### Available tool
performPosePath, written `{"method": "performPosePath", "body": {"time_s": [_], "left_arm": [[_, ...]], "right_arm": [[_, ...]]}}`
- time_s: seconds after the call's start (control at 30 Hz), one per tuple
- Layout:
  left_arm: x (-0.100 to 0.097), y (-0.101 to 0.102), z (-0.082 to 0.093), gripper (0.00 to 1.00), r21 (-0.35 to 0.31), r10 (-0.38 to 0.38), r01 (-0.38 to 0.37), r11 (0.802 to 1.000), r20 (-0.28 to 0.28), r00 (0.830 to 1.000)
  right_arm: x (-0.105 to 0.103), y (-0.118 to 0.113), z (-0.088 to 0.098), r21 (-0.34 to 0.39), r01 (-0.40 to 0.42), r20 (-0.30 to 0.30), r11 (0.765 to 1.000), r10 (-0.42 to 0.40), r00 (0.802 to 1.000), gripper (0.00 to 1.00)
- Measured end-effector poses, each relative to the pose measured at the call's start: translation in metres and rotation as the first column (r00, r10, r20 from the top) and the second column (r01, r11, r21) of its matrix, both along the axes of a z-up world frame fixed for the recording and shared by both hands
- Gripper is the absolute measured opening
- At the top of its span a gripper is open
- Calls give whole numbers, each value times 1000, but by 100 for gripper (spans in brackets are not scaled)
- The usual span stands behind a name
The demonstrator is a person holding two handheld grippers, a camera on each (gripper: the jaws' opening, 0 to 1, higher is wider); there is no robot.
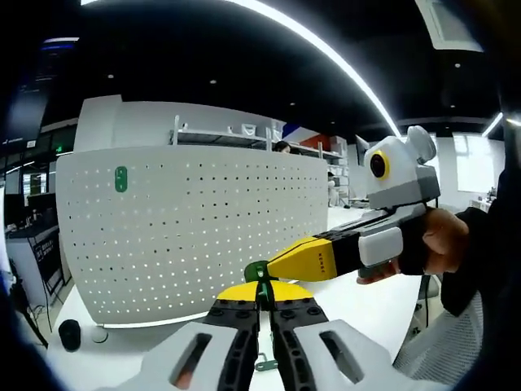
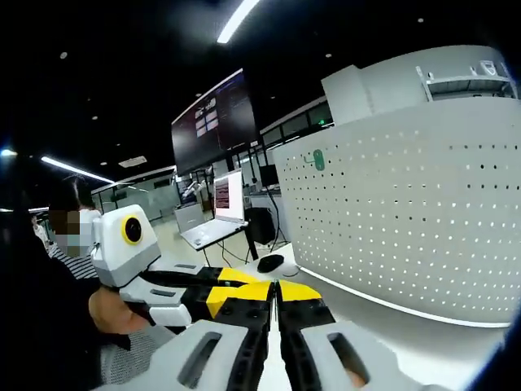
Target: Insert the hook assembly into the mounting plate slot until the hook locks in place.
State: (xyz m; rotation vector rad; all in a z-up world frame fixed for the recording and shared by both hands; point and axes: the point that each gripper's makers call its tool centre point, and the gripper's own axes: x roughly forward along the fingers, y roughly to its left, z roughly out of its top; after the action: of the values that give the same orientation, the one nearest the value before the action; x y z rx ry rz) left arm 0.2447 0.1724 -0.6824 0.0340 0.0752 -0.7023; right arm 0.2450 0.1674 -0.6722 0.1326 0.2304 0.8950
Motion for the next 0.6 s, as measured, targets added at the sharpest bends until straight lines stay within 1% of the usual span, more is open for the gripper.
{"method": "performPosePath", "body": {"time_s": [0.07,0.13,0.2,0.23,0.3,0.43,0.6], "left_arm": [[0,-1,-1,3,0,-4,4,1000,-5,1000],[0,0,-1,3,3,-1,1,1000,-4,1000],[-1,0,-1,3,3,-2,2,1000,-6,1000],[-1,0,-1,3,4,-2,2,1000,-6,1000],[0,1,0,3,4,4,-4,1000,-2,1000],[3,4,4,3,4,14,-15,1000,5,1000],[12,15,12,3,1,44,-44,999,19,999]], "right_arm": [[0,0,-1,1,0,-5,1000,0,1000,1],[0,0,1,5,2,7,1000,-2,1000,1],[0,-1,4,7,7,19,1000,-7,1000,4],[0,-2,6,6,12,28,1000,-12,1000,6],[4,-9,8,-33,42,71,999,-40,997,8],[4,-16,13,-39,62,95,997,-58,994,9],[6,-25,15,-71,103,134,992,-93,987,18]]}}
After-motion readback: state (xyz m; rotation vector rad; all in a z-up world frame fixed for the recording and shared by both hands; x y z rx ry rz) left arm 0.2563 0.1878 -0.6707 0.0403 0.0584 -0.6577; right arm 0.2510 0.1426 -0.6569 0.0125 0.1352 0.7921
